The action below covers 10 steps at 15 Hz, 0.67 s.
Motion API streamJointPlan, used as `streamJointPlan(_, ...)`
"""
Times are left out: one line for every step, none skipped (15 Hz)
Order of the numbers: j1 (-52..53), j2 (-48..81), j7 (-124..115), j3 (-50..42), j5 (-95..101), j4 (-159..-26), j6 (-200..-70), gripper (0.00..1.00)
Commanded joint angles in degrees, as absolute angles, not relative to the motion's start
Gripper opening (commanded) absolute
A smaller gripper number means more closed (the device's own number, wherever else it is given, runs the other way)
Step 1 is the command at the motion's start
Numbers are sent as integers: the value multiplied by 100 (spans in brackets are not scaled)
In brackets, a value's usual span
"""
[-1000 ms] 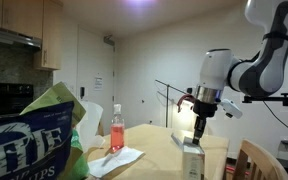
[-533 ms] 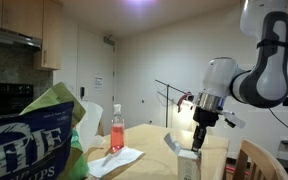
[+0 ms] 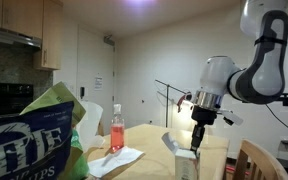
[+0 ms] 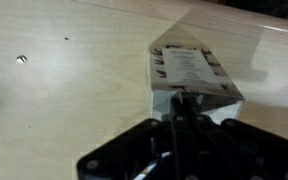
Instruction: Open the white box and remove one tea bag from the box and place it on the table
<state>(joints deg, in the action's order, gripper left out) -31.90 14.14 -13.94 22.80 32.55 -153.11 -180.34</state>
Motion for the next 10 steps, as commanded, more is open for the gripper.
streamJointPlan(-3402,808,-1507,2624,2933,-15493,-17419,0)
streamJointPlan(-3491,643,-1469,2726,2823,-15585,-17369,0)
streamJointPlan(-3565,525,-1422,2812,2682,-15646,-17343,0)
streamJointPlan(-3615,352,-1431,2867,2541,-15734,-17328,0)
streamJointPlan(-3663,233,-1373,2931,2414,-15800,-17309,0)
streamJointPlan(-3673,70,-1387,2957,2295,-15868,-17263,0)
streamJointPlan(-3683,-39,-1371,2991,2155,-15925,-17234,0)
streamJointPlan(-2438,-172,-987,1867,1569,-15982,-17252,0)
streamJointPlan(-2225,-287,-942,1668,1392,-16039,-17173,0)
streamJointPlan(-1862,-423,-818,1328,1192,-16102,-17072,0)
